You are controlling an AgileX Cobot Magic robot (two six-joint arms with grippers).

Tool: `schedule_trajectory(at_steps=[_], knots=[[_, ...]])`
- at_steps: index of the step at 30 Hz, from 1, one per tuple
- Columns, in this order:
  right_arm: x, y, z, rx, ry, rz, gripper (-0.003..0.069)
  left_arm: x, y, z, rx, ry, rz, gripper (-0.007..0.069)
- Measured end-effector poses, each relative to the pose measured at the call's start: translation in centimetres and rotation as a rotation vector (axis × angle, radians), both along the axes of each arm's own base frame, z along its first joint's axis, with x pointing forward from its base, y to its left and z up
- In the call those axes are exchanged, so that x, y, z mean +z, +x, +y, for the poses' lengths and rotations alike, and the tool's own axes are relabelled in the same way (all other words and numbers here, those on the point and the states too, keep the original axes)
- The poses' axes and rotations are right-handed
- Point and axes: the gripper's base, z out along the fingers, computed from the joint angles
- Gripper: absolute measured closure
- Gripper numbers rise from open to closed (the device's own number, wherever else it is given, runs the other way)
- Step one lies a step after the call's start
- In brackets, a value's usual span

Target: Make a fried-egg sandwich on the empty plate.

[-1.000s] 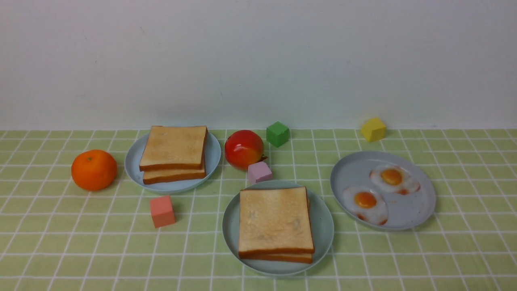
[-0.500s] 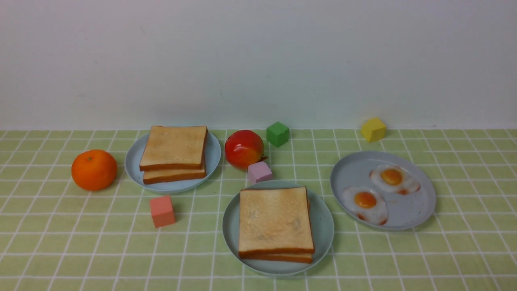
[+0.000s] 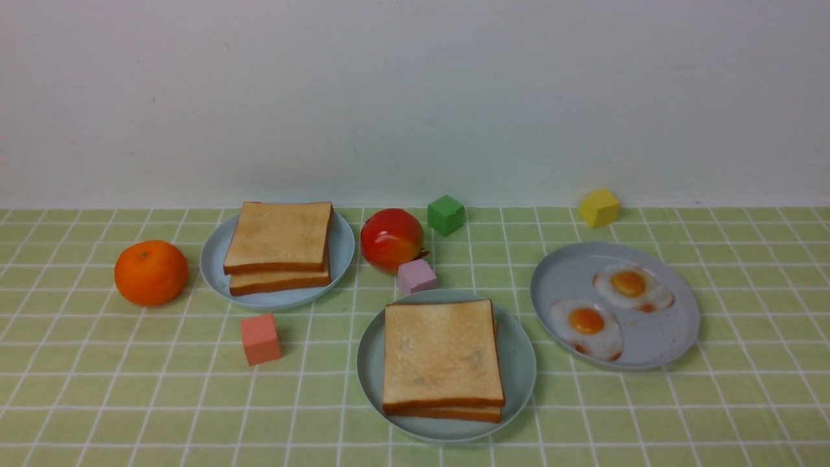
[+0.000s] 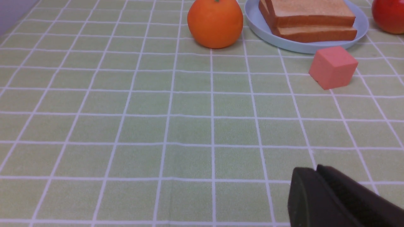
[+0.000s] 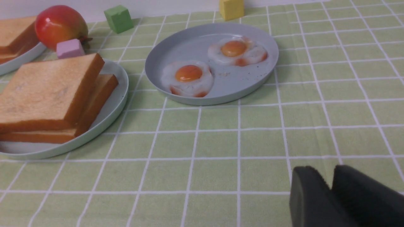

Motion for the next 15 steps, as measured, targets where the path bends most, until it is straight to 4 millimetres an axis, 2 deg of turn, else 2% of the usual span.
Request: schedule_trajectory(at_steps=[15], knots=[[0.01, 0.0, 0.0, 0.0, 0.0, -0.001, 0.0501, 0.0, 0.0, 0.0, 0.0, 0.0, 0.0, 0.0568]])
